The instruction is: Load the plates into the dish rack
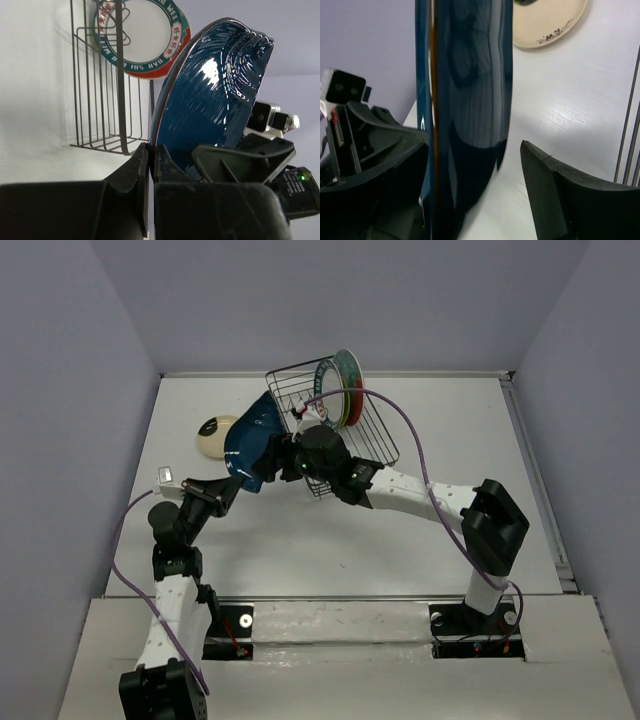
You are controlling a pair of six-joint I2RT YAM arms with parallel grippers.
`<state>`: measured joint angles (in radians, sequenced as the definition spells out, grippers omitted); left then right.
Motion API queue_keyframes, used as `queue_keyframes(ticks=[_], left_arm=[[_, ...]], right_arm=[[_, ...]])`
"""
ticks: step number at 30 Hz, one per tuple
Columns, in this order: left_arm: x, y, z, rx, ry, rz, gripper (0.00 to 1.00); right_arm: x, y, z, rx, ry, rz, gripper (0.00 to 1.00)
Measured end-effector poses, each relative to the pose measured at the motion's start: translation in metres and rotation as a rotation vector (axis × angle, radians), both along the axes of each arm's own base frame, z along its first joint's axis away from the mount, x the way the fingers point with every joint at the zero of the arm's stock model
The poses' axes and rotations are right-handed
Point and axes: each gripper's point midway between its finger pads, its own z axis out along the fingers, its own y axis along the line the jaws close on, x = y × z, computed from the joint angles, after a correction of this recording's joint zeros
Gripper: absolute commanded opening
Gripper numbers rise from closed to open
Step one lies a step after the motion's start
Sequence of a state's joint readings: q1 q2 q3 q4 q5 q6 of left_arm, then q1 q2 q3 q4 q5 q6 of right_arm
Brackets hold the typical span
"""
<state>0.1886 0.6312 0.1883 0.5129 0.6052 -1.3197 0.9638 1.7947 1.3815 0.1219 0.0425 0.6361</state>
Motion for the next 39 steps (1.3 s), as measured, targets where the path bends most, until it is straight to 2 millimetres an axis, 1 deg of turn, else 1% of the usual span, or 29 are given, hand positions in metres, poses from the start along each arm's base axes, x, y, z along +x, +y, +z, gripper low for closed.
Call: queue_keyframes(ticks=[2, 4, 5, 6, 8, 10, 11, 12, 13, 14, 16, 17, 18, 19, 20, 24, 26, 27, 29, 31, 32, 33, 35, 36, 37, 39], left_arm=[[-0.003, -0.005, 0.0, -0.019, -0.002, -0.02, 0.06], [-0.005, -0.007, -0.003, -0.035, 0.008, -0.03, 0.06], [-0.006, -0.008, -0.005, -0.04, 0.013, -0.033, 0.06], [-0.006, -0.008, -0.006, -0.045, 0.017, -0.034, 0.06], [-0.006, -0.008, -0.007, -0.035, 0.016, -0.032, 0.06], [-0.006, -0.008, -0.008, -0.023, 0.003, -0.032, 0.11], [-0.007, -0.009, -0.006, -0.017, -0.007, -0.035, 0.16], [-0.007, -0.009, -0.006, -0.01, -0.011, -0.04, 0.3], [-0.007, -0.01, -0.007, -0.001, -0.013, -0.044, 0.39], [-0.008, -0.011, -0.009, 0.014, -0.013, -0.056, 0.58], [-0.009, -0.015, -0.012, 0.049, -0.011, -0.087, 0.72], [-0.01, -0.017, -0.011, 0.077, -0.012, -0.111, 0.88], [-0.009, -0.018, -0.007, 0.099, -0.023, -0.122, 0.97], [-0.007, -0.019, 0.001, 0.145, -0.043, -0.137, 0.99], [-0.005, -0.019, 0.012, 0.191, -0.068, -0.145, 0.99], [0.003, -0.01, 0.064, 0.417, -0.218, -0.115, 0.99], [0.004, -0.007, 0.08, 0.531, -0.267, -0.09, 0.99], [0.004, -0.007, 0.084, 0.584, -0.28, -0.088, 0.99], [0.004, -0.012, 0.084, 0.687, -0.286, -0.091, 0.99], [0.002, -0.024, 0.078, 0.786, -0.277, -0.124, 0.99], [-0.001, -0.035, 0.075, 0.82, -0.279, -0.158, 0.99], [-0.001, -0.039, 0.071, 0.855, -0.277, -0.172, 0.99], [-0.005, -0.049, 0.057, 0.939, -0.267, -0.213, 0.99], [-0.006, -0.051, 0.051, 0.965, -0.253, -0.226, 0.99], [-0.005, -0.049, 0.041, 1.002, -0.229, -0.23, 0.99], [-0.005, -0.043, 0.031, 1.041, -0.201, -0.223, 0.99]], right_arm=[[0.004, 0.001, 0.003, 0.009, -0.013, -0.014, 0.65], [0.009, 0.002, 0.012, 0.032, -0.034, -0.032, 0.45], [0.011, 0.002, 0.014, 0.036, -0.042, -0.038, 0.45], [0.014, 0.002, 0.016, 0.041, -0.05, -0.05, 0.29], [0.017, 0.0, 0.017, 0.051, -0.044, -0.078, 0.13], [0.02, 0.0, 0.023, 0.066, -0.053, -0.09, 0.07], [0.021, -0.001, 0.023, 0.065, -0.053, -0.097, 0.07], [0.022, -0.002, 0.023, 0.061, -0.055, -0.102, 0.07], [0.022, -0.003, 0.022, 0.054, -0.057, -0.106, 0.07], [0.023, -0.005, 0.021, 0.032, -0.06, -0.109, 0.07], [0.022, -0.007, 0.021, -0.01, -0.074, -0.114, 0.07], [0.024, -0.011, 0.022, -0.06, -0.093, -0.124, 0.07], [0.026, -0.015, 0.021, -0.101, -0.103, -0.131, 0.07], [0.029, -0.02, 0.023, -0.134, -0.11, -0.144, 0.07], [0.034, -0.025, 0.025, -0.177, -0.124, -0.16, 0.07], [0.061, -0.049, 0.05, -0.305, -0.184, -0.237, 0.07], [0.08, -0.065, 0.064, -0.358, -0.215, -0.295, 0.07], [0.09, -0.075, 0.071, -0.384, -0.23, -0.329, 0.07], [0.108, -0.091, 0.078, -0.429, -0.248, -0.382, 0.07], [0.13, -0.111, 0.085, -0.479, -0.269, -0.452, 0.07], [0.142, -0.119, 0.083, -0.507, -0.272, -0.48, 0.07], [0.149, -0.123, 0.083, -0.524, -0.278, -0.498, 0.07], [0.172, -0.135, 0.077, -0.582, -0.291, -0.547, 0.07], [0.181, -0.139, 0.071, -0.606, -0.29, -0.563, 0.07], [0.189, -0.143, 0.066, -0.638, -0.291, -0.571, 0.07], [0.204, -0.146, 0.054, -0.691, -0.295, -0.58, 0.07]])
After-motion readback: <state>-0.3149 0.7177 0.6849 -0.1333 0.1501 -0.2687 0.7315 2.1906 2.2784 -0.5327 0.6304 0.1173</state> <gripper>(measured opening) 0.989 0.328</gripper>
